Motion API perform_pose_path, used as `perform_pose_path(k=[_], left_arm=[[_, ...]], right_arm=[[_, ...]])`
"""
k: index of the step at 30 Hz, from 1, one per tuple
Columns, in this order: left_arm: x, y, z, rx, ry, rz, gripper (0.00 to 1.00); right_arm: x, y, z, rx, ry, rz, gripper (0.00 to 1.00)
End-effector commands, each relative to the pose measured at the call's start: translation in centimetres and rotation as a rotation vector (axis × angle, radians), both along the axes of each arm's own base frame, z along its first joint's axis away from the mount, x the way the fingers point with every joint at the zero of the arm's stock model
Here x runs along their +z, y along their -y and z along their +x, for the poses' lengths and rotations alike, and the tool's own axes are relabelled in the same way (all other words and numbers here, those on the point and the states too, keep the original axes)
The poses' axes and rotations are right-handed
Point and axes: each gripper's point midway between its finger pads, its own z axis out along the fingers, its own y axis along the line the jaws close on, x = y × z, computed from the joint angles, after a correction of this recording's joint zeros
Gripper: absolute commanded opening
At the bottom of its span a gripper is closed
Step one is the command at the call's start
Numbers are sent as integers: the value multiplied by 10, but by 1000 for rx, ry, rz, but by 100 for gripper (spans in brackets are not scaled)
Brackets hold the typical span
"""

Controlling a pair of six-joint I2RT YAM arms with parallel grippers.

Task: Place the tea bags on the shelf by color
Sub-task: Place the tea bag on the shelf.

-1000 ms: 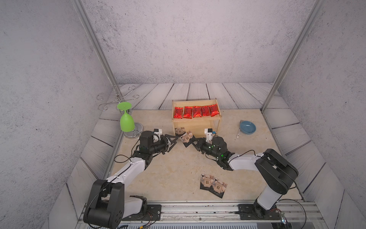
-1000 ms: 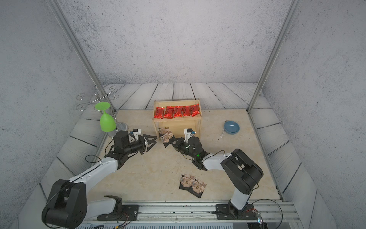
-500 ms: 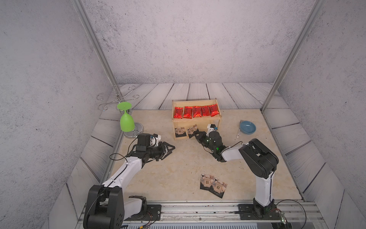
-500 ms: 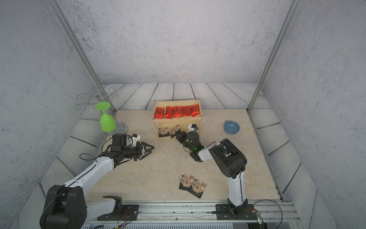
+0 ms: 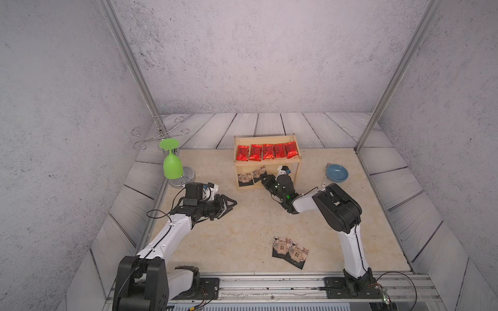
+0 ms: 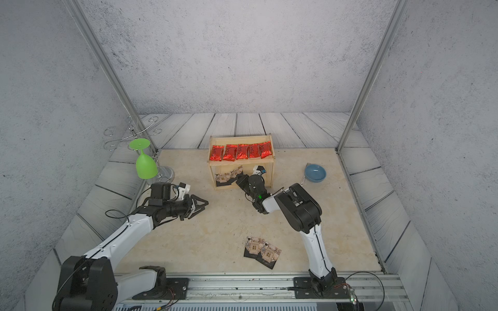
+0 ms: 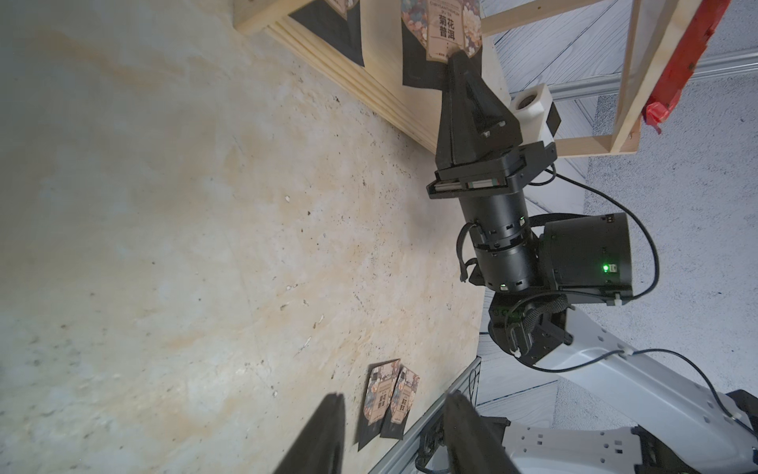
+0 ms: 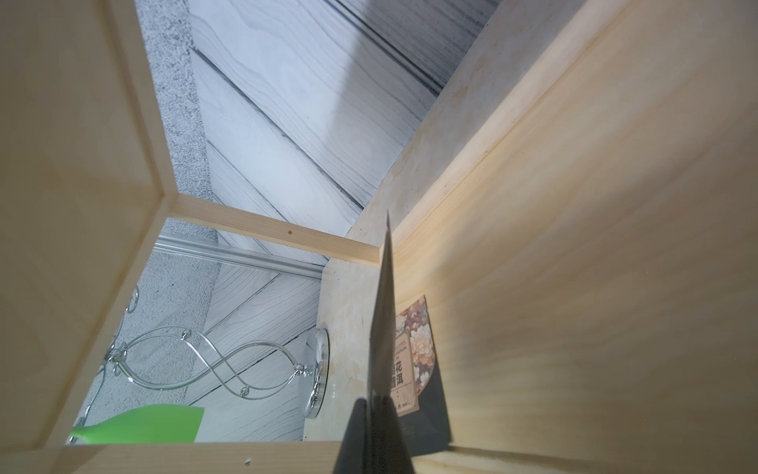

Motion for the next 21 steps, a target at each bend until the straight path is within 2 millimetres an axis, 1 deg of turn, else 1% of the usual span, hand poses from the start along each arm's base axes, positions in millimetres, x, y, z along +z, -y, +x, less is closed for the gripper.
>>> perform_pose_path(k=[1, 9, 13, 21], left_arm=[[7, 0, 0, -14, 26, -8, 45], [3, 2, 0, -16, 17, -25, 44], [2, 2, -1, -16, 11, -25, 44], [0, 1, -1, -15, 4, -26, 44]], right_arm=[[-4, 1, 10, -17, 3, 8, 0], [-15, -2, 16, -6, -9, 15, 0], [-16, -7, 18, 9, -8, 23, 0], [-20, -10, 23, 7, -21, 29, 0]])
